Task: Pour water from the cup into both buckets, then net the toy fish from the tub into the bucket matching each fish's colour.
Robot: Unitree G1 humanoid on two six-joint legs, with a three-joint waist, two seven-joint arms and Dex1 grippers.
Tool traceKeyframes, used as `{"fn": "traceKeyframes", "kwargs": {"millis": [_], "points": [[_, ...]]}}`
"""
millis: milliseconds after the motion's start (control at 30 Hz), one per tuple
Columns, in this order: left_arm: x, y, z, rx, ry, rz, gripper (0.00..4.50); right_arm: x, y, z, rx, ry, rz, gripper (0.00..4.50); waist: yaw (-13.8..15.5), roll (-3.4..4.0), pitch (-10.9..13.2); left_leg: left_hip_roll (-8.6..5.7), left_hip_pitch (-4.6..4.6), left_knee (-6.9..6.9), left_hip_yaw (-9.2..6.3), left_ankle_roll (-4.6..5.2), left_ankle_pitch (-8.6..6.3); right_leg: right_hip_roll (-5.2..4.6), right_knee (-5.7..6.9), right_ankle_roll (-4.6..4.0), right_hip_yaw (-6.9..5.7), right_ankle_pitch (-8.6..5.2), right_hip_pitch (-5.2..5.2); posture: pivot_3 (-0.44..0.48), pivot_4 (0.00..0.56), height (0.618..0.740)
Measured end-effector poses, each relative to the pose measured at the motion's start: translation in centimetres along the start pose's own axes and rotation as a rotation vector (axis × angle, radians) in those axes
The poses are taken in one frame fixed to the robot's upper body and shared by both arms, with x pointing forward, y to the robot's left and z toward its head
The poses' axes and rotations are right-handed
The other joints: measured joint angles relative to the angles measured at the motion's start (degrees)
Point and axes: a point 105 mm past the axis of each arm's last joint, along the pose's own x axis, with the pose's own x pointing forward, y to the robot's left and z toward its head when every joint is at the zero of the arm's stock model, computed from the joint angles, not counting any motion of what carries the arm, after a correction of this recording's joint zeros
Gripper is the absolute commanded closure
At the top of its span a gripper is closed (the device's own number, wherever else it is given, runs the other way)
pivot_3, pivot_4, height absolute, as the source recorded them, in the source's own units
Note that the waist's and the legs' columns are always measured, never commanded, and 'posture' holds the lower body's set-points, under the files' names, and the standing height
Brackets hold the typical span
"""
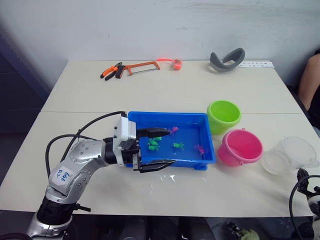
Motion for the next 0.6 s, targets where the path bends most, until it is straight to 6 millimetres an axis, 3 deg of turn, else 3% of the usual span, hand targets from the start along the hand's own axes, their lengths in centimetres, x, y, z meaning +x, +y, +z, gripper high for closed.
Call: {"fn": "traceKeyframes", "kwargs": {"millis": [600], "points": [[-0.2, 0.3, 0.1, 0.04, 0.003, 0.024, 0.03, 2.9, 0.2, 0.4, 0.007, -0.009, 0.011, 0.0, -0.1, 0.0, 0.0, 0.0, -0.04, 0.0, 0.0, -0.01, 0.08, 0.0, -0.02, 0.01, -0.03, 0.01, 0.01, 0.0, 0.15, 0.74]]}}
